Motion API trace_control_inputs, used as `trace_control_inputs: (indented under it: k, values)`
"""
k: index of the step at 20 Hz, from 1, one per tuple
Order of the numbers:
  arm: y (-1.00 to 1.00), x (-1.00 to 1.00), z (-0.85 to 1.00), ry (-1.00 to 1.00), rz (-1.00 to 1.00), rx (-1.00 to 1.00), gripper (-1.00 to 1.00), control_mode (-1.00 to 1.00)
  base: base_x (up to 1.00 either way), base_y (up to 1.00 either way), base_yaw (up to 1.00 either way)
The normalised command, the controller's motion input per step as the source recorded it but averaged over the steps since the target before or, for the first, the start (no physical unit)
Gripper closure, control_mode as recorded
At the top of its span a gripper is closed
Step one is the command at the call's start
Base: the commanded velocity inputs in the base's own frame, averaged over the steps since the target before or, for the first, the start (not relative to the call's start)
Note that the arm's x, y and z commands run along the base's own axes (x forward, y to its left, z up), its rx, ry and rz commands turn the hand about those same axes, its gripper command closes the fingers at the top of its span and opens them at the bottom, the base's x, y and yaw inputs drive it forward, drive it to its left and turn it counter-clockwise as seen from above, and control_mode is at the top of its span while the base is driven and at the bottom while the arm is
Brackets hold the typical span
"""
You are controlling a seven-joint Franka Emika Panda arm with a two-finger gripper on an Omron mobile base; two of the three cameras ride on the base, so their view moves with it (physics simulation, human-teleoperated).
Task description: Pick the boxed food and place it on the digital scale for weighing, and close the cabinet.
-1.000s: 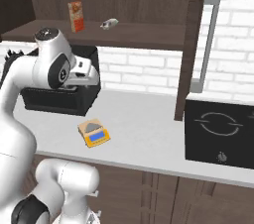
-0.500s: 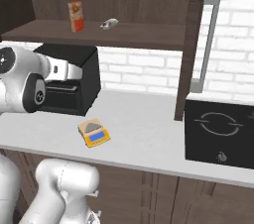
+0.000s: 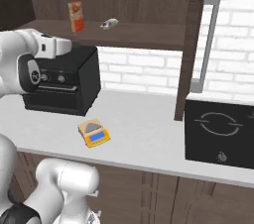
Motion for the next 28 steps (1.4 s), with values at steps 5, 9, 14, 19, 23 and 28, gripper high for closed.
trace_control_inputs:
  k: [5, 9, 14, 19, 23, 28]
  values:
    - [0.42, 0.38, 0.54, -0.11, 0.0, 0.08, -1.0, -1.0, 0.0, 0.0, 0.0]
    - [0.15, 0.38, 0.05, 0.01, 0.0, 0.01, -1.0, -1.0, 0.0, 0.0, 0.0]
    - [0.01, 0.26, 0.0, 0.06, 0.0, 0.0, -1.0, -1.0, 0.0, 0.0, 0.0]
    - [0.0, 0.23, 0.0, 0.07, 0.0, 0.0, -1.0, -1.0, 0.0, 0.0, 0.0]
    - [0.0, 0.22, 0.0, 0.07, 0.0, 0.0, -1.0, -1.0, 0.0, 0.0, 0.0]
    - [0.0, 0.19, 0.0, 0.05, 0.0, 0.0, -1.0, -1.0, 0.0, 0.0, 0.0]
